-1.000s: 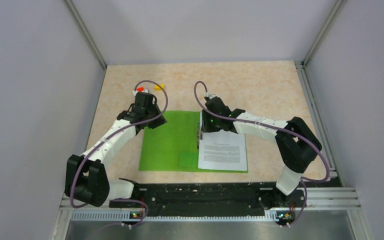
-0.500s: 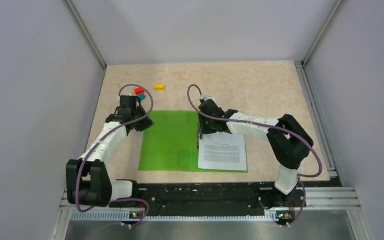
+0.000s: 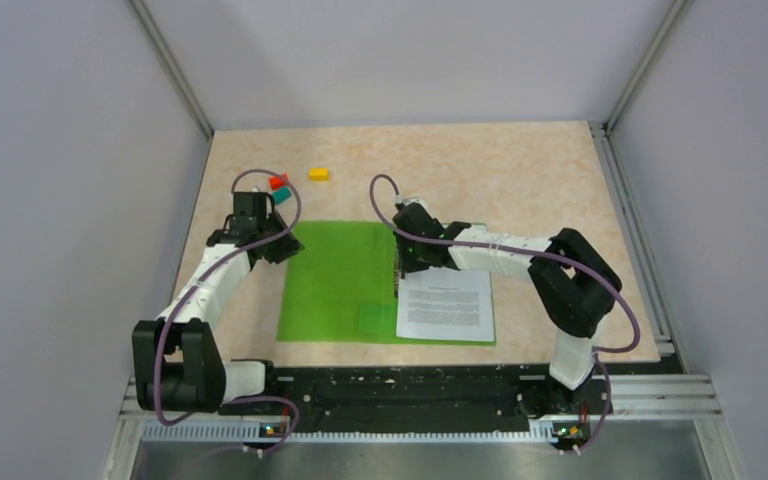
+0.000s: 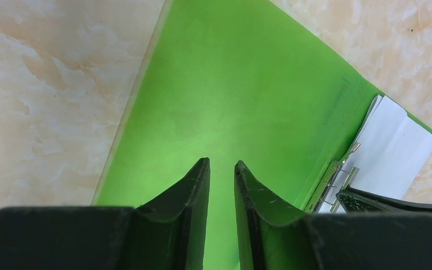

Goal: Put the files into the folder

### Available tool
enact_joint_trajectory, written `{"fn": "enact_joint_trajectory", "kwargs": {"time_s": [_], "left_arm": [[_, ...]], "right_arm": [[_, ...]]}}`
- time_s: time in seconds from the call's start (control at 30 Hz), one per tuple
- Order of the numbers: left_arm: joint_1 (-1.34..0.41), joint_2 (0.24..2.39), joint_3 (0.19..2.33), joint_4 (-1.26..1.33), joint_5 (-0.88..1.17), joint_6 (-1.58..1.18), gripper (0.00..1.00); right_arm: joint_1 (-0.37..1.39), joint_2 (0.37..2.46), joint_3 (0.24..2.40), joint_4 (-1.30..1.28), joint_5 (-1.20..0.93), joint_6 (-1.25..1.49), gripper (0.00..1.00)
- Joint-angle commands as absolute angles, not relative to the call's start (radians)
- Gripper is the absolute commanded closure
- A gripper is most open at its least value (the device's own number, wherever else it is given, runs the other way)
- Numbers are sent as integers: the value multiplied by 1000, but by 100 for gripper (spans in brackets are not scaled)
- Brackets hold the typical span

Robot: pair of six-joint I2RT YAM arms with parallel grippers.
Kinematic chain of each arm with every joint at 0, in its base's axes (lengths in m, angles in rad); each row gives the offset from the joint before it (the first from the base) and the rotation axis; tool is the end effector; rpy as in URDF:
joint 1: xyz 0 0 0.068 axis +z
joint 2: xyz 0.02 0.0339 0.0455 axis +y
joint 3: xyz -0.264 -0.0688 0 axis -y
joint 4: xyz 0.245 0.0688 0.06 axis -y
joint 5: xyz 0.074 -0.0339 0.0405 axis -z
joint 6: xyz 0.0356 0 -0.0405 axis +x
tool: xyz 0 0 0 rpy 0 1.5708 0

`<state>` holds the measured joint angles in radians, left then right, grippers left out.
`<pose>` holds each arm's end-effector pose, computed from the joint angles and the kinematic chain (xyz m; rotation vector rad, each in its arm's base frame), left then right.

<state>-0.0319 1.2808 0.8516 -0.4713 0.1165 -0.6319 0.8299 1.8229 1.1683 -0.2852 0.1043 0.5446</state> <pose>0.2599 -0.0124 0.2334 -0.6936 2.4148 -0.4236 0.2601 0.2788 0.1792 -0.3204 2.5374 0.4263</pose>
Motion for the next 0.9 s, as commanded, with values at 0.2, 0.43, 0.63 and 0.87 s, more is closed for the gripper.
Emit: {"fn": "enact_joint_trajectory", "kwargs": {"time_s": [0.2,0.43,0.63,0.87], "left_arm": [[-15,1257,833,-437,133,-621,72],[-10,1252,831,-441,132,-618,72],[-9,1246,827,-448,133,-614,72],[-10,1240,821,-457,130,-611,72]], "right_arm": [[845,1847,1220,-309,110,532,84],[842,1845,1223,-333,145,502,87],[812,1841,1217,-334,138,465,88],[789,1824,1203,-325,105,426,90]]}}
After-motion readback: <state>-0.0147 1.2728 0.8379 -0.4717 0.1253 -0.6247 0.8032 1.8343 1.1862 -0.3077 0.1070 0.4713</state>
